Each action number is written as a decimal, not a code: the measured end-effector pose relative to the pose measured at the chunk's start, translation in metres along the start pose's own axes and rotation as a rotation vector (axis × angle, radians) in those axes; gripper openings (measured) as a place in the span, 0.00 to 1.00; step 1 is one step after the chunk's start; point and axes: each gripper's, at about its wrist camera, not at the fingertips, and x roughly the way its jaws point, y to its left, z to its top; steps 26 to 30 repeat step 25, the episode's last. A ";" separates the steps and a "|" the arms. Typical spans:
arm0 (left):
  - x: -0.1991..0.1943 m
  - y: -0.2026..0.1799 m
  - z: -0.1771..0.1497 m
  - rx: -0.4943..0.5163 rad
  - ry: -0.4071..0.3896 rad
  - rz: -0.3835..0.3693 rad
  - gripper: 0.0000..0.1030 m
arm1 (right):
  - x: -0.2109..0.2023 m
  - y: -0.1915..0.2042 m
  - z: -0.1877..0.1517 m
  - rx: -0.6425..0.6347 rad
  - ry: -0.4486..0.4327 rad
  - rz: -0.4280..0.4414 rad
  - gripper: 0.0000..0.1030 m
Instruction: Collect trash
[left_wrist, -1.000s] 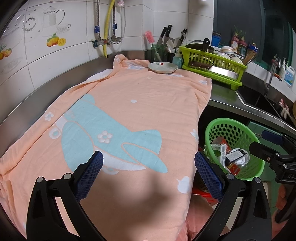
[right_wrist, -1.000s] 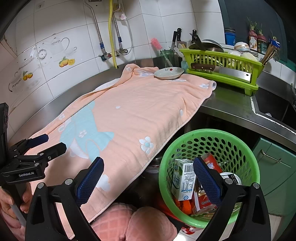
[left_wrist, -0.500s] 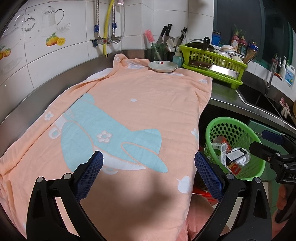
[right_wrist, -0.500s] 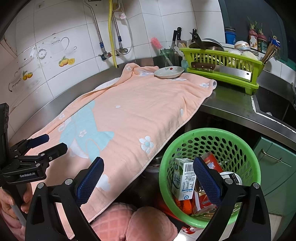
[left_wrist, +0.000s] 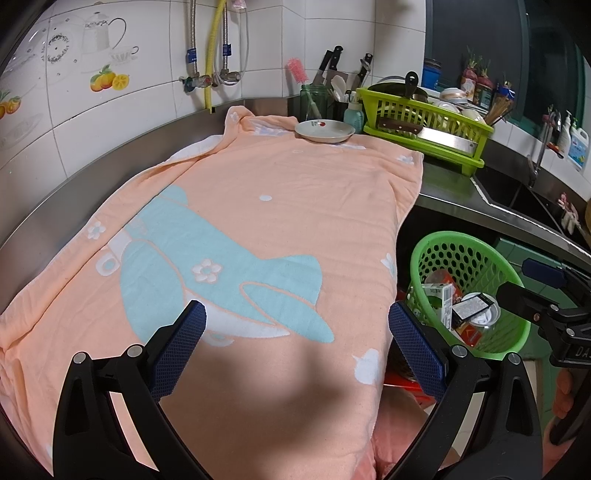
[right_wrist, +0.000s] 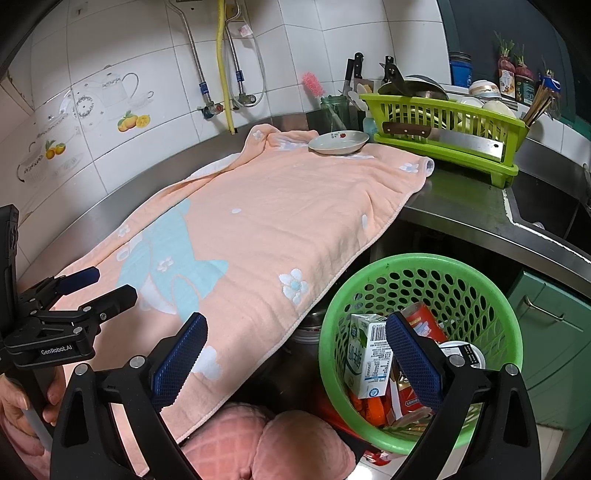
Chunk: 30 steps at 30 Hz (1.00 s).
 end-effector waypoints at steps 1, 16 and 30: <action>0.000 0.000 0.000 0.000 0.000 0.000 0.95 | 0.000 0.000 0.000 0.000 0.000 0.000 0.91; -0.001 0.001 0.000 -0.007 -0.006 0.012 0.95 | 0.000 0.000 0.000 0.002 -0.002 0.000 0.91; -0.001 -0.001 0.000 0.005 -0.005 0.007 0.95 | -0.001 0.000 -0.001 0.001 -0.002 0.001 0.91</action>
